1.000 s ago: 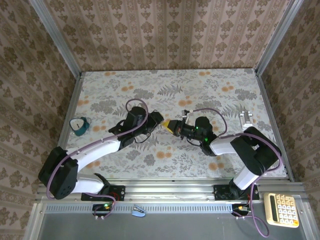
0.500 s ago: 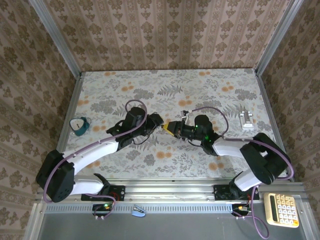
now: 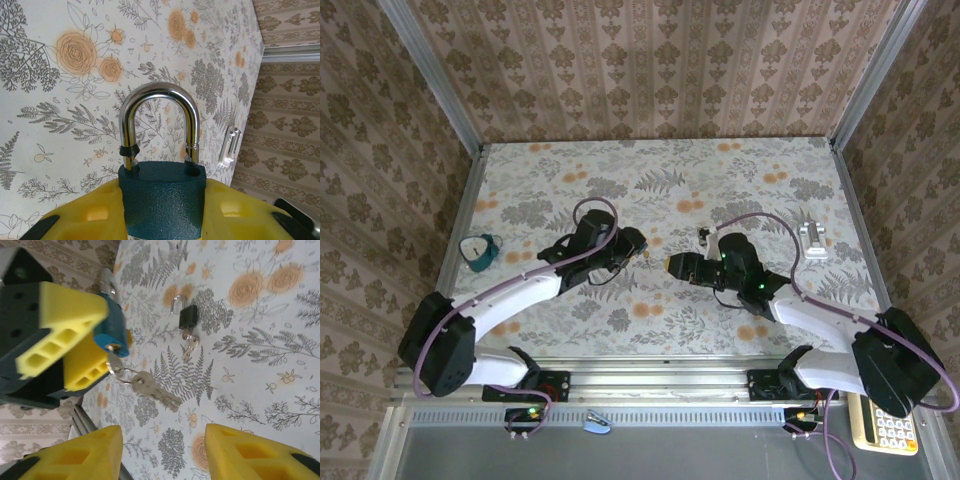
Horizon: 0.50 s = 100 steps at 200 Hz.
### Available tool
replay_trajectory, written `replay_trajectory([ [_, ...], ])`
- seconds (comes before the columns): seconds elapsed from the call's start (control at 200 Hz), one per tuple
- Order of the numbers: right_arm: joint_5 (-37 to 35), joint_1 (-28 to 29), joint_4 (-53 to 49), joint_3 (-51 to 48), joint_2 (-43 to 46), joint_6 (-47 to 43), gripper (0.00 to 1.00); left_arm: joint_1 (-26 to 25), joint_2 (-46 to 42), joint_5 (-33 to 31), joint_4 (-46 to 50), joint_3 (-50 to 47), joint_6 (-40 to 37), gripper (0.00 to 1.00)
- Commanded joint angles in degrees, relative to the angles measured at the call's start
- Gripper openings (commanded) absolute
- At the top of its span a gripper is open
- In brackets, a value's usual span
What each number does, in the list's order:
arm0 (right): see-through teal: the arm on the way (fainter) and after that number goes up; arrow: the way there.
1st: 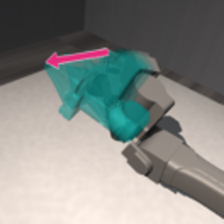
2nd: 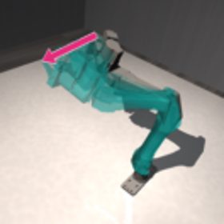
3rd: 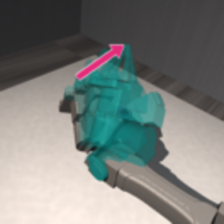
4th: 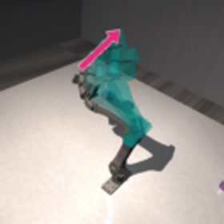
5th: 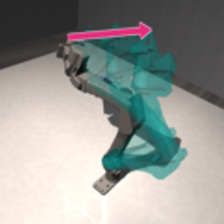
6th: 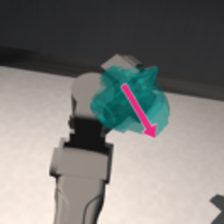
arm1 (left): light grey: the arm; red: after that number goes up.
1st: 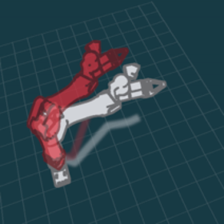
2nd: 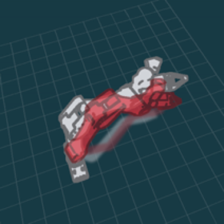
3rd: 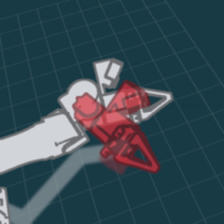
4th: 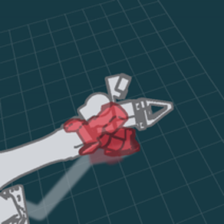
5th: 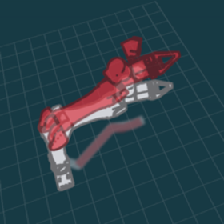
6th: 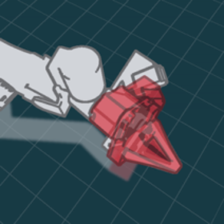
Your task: Unlock with the key
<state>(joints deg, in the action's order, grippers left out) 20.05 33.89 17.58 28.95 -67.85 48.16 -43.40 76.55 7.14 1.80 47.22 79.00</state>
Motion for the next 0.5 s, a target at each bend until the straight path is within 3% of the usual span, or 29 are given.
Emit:
replay_trajectory([
  [0.0, -4.6, 0.1, -0.2, -1.7, 2.4, -4.8, 0.54, 0.0, 1.3, 1.7, 1.5, 3.7, 1.6, 0.2],
  [0.35, -11.8, 1.3, 23.5, -7.4, -0.8, -5.4, 0.62, -1.5, 5.7, 4.0, -1.1, 6.3, 4.4, 0.21],
  [0.495, -10.9, 1.6, 28.6, -7.2, -3.5, -6.1, 0.61, -2.1, 7.0, 4.7, -2.0, 7.5, 4.9, 0.21],
])
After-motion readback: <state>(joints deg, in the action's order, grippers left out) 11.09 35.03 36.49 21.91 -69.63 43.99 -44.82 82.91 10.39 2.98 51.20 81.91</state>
